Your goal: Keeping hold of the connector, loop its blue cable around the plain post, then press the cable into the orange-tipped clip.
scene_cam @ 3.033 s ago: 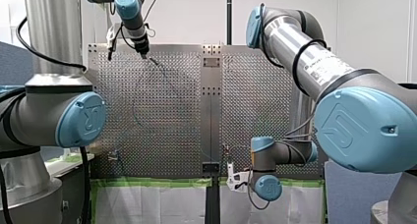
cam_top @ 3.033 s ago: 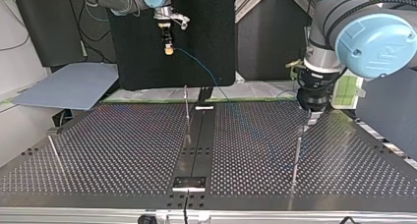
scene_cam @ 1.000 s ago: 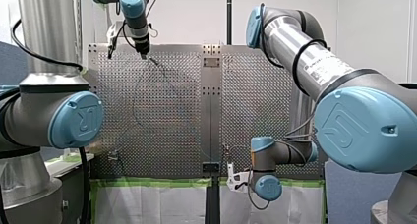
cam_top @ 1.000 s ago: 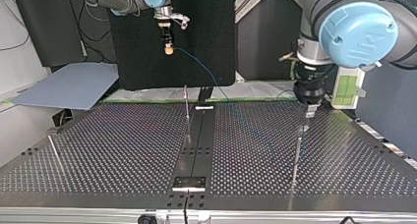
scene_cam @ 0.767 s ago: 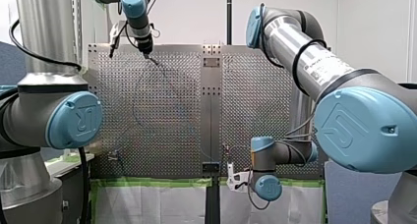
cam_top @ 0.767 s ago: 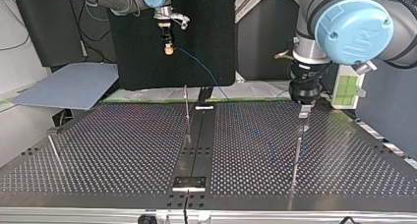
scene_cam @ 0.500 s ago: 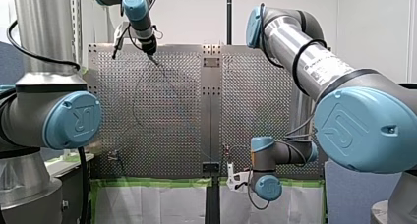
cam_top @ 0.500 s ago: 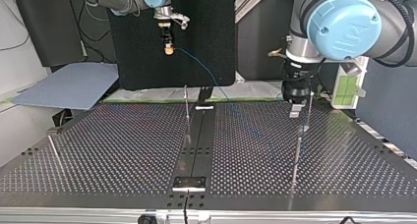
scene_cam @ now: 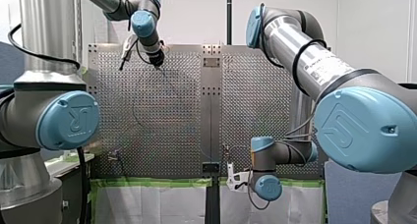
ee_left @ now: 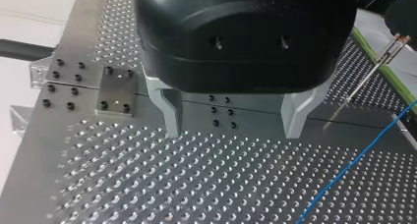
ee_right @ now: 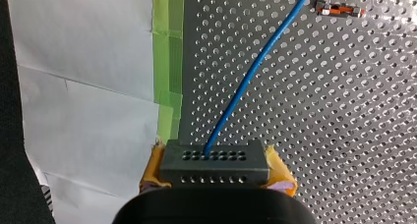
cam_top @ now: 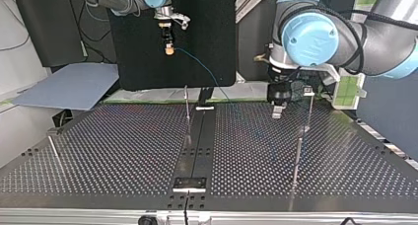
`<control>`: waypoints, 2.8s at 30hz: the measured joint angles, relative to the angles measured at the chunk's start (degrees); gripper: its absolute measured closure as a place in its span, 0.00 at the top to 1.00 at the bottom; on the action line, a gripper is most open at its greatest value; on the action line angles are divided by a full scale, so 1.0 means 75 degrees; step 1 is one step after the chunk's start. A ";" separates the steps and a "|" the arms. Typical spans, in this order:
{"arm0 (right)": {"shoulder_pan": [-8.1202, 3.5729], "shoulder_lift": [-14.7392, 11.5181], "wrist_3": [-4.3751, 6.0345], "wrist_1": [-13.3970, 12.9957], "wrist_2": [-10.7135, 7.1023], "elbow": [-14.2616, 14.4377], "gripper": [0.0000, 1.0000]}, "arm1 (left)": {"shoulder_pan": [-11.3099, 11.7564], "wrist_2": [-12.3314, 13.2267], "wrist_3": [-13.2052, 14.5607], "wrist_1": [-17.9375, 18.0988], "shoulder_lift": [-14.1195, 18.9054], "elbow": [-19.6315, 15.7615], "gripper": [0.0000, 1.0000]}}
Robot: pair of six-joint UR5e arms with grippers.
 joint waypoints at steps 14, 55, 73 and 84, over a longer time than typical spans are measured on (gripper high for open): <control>0.0000 0.0000 -0.0007 0.0008 -0.0002 -0.0015 0.00 | -0.0268 -0.0010 0.0616 0.1026 -0.0585 0.0034 1.00; 0.0020 -0.0004 -0.0029 -0.0003 -0.0072 -0.0016 0.00 | -0.0694 -0.1246 0.1936 0.1607 -0.2014 0.1283 1.00; 0.0068 -0.0005 -0.0030 -0.0015 -0.0073 -0.0016 0.00 | -0.0584 -0.1436 0.1990 0.1733 -0.2712 0.1403 1.00; 0.0070 -0.0003 -0.0027 -0.0030 -0.0082 -0.0016 0.00 | -0.0533 -0.1678 0.1938 0.1830 -0.2770 0.1481 1.00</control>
